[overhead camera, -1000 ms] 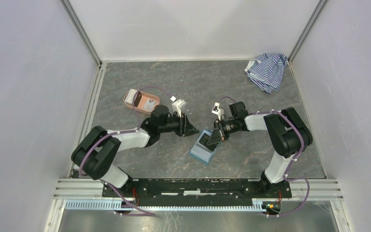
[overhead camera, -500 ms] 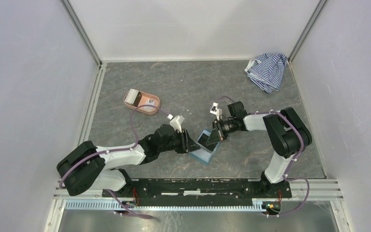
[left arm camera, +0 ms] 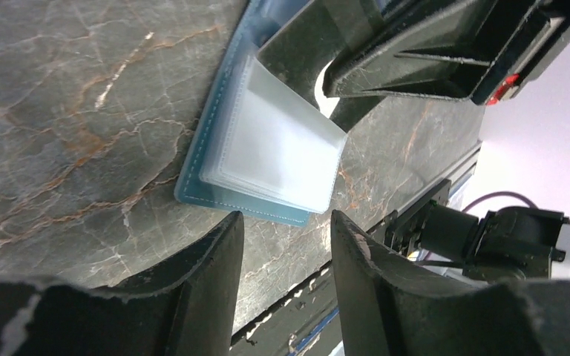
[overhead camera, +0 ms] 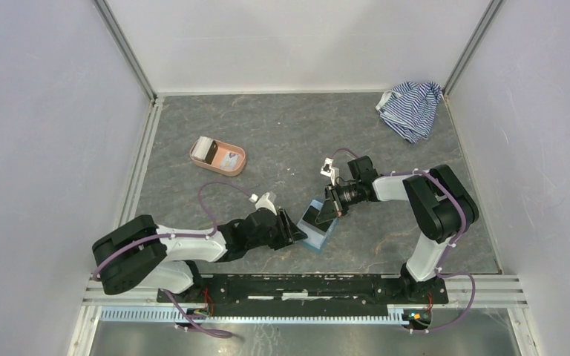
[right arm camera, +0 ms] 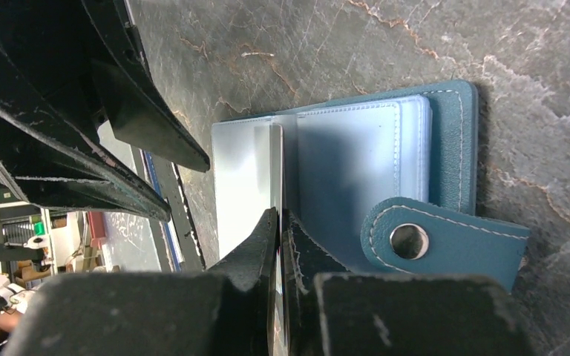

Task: Put the credit cards into the card holder
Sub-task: Insert the credit card into the card holder.

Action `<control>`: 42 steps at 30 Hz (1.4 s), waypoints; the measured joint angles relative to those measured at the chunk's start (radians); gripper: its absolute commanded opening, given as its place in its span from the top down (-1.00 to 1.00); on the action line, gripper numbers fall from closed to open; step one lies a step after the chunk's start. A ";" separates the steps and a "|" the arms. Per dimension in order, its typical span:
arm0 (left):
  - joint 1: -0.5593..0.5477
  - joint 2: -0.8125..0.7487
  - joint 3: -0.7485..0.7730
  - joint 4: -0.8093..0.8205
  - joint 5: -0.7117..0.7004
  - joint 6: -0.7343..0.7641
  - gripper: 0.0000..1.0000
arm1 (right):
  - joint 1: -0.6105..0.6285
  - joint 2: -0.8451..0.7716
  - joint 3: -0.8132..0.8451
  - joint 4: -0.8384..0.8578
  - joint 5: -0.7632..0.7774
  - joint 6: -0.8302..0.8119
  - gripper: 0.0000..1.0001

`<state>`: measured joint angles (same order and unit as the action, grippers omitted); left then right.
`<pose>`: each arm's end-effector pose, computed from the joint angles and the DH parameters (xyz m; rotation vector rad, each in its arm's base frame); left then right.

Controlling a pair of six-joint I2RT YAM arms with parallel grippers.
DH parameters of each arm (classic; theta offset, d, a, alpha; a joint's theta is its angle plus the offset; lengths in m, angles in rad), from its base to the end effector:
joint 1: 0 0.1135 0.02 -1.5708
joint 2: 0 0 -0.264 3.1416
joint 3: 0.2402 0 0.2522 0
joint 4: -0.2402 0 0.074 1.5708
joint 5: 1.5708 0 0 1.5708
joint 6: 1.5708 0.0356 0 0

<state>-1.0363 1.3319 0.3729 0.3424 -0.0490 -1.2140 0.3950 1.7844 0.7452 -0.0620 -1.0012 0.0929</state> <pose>0.1221 -0.2028 0.1406 -0.2492 2.4469 -1.1212 0.2599 0.1408 0.1076 -0.7119 2.4649 1.4975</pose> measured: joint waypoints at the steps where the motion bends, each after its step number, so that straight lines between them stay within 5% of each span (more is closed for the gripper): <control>1: -0.001 0.001 -0.003 0.000 -0.009 -0.013 -0.10 | 0.000 0.000 0.000 0.000 0.000 -0.002 0.85; 42: 0.050 0.120 0.040 0.003 -0.070 -0.131 0.14 | -0.035 -0.056 -0.106 0.142 0.008 0.044 0.75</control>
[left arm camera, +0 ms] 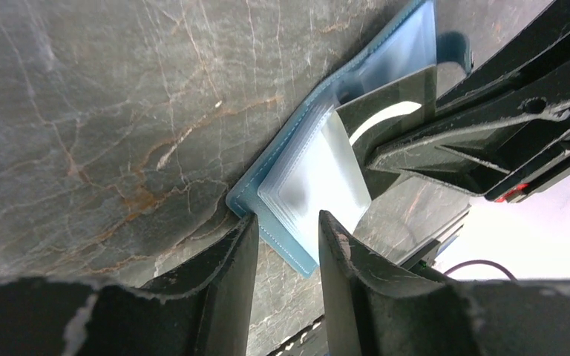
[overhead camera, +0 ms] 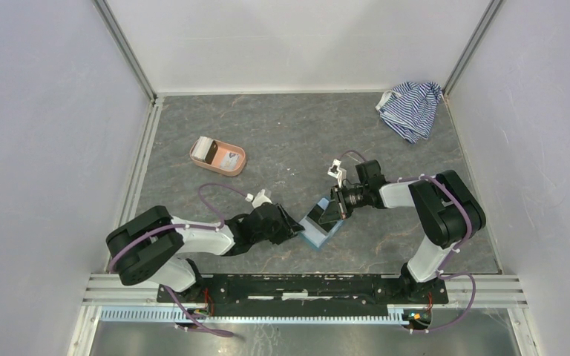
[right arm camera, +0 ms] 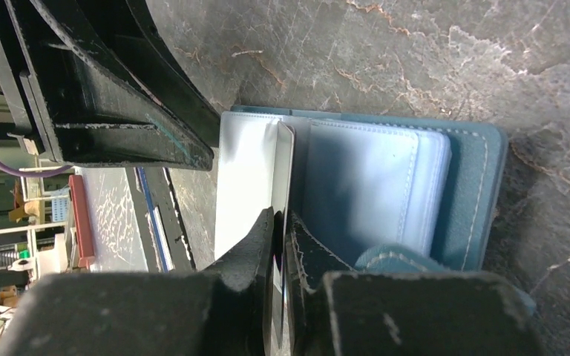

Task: Put the credit cards into the card holder
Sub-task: Insert the credit card into the card holder.

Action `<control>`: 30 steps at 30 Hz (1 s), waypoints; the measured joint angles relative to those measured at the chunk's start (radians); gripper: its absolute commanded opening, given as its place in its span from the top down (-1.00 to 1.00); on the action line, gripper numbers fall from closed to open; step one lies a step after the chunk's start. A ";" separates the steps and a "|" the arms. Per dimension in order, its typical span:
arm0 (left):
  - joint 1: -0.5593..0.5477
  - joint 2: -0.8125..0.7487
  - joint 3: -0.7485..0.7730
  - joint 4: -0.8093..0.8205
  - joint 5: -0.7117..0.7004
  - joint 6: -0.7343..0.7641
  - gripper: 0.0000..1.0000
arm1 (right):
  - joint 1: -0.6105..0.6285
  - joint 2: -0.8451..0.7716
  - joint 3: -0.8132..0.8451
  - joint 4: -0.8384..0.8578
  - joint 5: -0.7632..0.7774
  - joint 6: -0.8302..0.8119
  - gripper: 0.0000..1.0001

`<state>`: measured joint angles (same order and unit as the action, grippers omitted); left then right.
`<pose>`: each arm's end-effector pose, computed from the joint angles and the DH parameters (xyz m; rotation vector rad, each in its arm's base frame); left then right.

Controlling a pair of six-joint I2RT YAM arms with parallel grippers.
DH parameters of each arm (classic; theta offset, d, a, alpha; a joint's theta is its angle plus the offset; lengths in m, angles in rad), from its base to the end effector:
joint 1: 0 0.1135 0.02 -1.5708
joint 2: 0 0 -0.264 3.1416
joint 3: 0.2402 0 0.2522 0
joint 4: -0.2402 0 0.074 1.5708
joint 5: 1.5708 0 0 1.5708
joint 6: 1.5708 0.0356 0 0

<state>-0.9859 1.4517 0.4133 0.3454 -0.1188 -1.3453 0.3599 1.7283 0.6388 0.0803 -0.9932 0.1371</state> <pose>0.1409 -0.2051 0.1252 -0.5162 2.4509 -1.0215 0.2495 0.1257 0.1058 -0.6565 2.4054 1.4687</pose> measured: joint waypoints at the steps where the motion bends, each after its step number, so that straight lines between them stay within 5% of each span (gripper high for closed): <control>1: 0.005 0.001 0.001 0.000 0.000 0.000 0.14 | -0.001 0.000 -0.002 0.003 0.000 0.002 0.74; 21: 0.042 0.036 0.053 -0.015 0.001 0.115 0.11 | -0.010 0.000 -0.032 0.055 0.000 0.080 0.79; 30: 0.049 -0.016 0.054 -0.031 0.007 0.222 -0.20 | -0.008 0.000 -0.034 0.062 0.001 0.087 0.75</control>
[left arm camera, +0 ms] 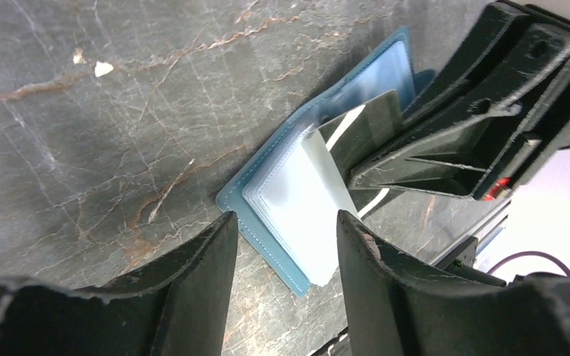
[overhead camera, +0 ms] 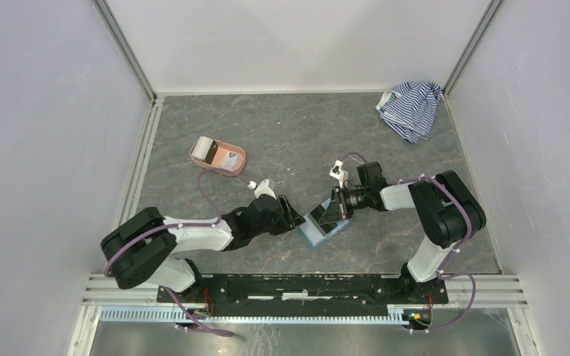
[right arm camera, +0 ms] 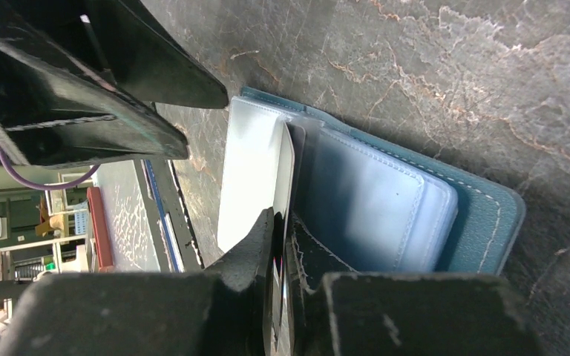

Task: Put the credit cards into the card holder
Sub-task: Insert the credit card into the card holder.

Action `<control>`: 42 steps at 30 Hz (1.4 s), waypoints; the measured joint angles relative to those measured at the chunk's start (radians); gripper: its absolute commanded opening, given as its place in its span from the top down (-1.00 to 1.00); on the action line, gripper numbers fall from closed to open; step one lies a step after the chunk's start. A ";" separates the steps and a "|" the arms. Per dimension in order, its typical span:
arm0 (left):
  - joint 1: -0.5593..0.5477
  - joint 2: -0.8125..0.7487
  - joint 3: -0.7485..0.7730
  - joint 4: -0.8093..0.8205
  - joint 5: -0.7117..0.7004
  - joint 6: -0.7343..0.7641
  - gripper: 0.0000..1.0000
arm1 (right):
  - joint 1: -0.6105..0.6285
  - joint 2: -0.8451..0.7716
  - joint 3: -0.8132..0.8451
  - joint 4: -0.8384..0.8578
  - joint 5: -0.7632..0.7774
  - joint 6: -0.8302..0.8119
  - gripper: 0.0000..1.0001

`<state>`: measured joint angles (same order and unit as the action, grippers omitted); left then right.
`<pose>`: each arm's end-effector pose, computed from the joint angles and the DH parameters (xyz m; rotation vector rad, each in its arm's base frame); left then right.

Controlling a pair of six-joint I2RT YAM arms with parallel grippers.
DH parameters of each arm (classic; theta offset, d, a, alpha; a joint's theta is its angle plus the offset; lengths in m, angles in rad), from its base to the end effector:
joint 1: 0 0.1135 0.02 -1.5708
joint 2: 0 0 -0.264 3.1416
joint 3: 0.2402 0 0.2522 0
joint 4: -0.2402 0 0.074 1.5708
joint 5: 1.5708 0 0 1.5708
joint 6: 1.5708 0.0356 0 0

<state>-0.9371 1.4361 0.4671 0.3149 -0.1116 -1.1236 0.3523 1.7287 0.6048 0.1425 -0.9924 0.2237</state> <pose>0.1568 -0.2068 0.1406 -0.2909 2.3961 -0.9514 0.2464 0.1223 0.1015 -0.5627 2.4342 1.4922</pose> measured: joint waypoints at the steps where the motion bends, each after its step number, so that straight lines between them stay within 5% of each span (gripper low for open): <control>1: 0.001 -0.015 -0.001 -0.007 0.000 0.013 -0.22 | 0.000 0.000 0.000 0.000 0.000 0.000 0.75; 10: 0.056 -0.114 0.076 -0.140 -0.014 0.150 -0.33 | 0.000 0.001 0.000 0.000 0.003 0.000 0.72; 20: 0.115 0.247 0.533 -0.305 0.048 0.262 -0.39 | 0.000 0.005 0.000 0.003 0.002 0.000 0.71; 42: 0.071 0.392 0.583 -0.399 0.166 0.285 -0.25 | 0.000 0.014 0.003 0.006 -0.003 -0.003 0.53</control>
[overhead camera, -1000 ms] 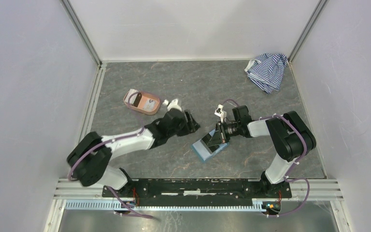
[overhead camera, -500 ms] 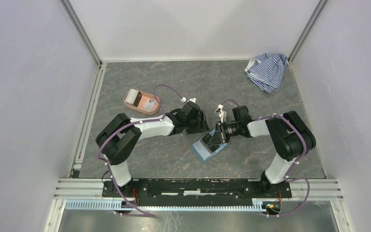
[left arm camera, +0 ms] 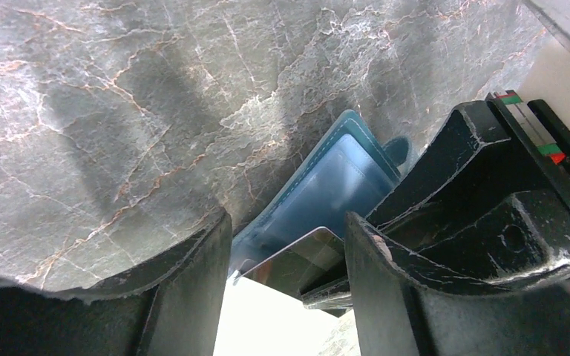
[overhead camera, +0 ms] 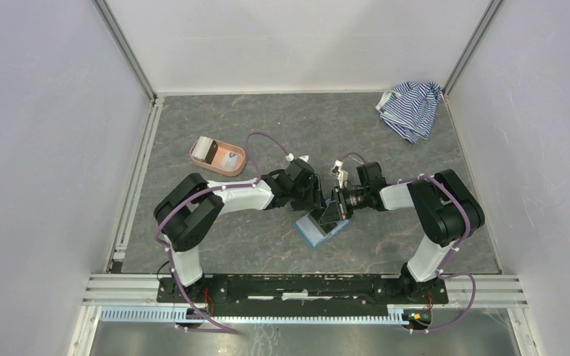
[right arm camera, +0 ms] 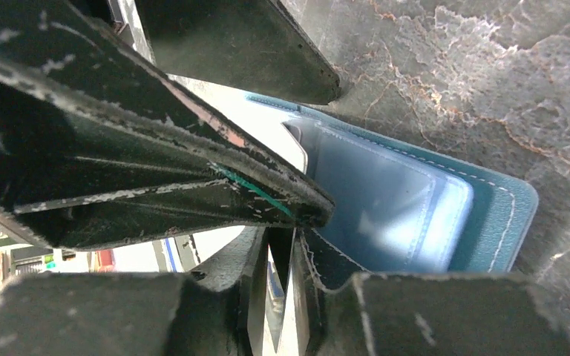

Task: Put the credit cards into the card holder
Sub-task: Insert the credit card into the card holder.

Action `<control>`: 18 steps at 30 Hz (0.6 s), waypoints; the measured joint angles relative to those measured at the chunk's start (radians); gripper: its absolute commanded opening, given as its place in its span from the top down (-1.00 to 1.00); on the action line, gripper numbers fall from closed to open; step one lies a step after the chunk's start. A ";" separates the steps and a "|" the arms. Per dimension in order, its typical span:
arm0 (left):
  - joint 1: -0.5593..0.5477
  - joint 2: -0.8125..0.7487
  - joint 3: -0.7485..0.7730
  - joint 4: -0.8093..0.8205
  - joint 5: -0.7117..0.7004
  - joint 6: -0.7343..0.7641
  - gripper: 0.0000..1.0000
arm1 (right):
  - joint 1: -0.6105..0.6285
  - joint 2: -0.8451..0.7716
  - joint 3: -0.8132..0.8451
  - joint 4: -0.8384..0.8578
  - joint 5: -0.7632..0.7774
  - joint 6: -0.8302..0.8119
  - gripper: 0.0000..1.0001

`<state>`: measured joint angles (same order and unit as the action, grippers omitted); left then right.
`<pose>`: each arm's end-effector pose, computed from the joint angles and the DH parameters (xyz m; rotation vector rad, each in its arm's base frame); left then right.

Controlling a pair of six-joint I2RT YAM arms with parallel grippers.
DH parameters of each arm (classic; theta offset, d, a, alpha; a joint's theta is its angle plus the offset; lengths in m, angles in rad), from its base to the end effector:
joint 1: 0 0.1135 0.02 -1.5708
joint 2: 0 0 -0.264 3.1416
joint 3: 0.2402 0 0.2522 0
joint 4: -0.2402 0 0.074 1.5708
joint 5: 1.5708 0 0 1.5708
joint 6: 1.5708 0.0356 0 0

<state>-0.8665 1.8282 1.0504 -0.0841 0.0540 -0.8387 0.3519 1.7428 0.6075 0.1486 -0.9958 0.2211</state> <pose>0.2414 -0.2871 0.1565 0.0623 2.6071 -0.7730 0.2473 0.1226 0.0989 -0.5637 2.4363 1.4965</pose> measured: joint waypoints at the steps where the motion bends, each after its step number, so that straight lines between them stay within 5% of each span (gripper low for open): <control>1: 0.000 0.001 0.000 -0.002 0.001 0.000 -0.22 | 0.000 0.000 0.000 0.000 0.001 -0.002 0.51; 18: 0.000 0.011 0.023 -0.042 0.005 0.031 -0.09 | 0.008 -0.007 0.012 -0.034 -0.001 -0.035 0.24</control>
<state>-0.8665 1.8393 1.0737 -0.1265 0.0589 -0.8078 0.3599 1.7359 0.6197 0.1150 -0.9970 0.1864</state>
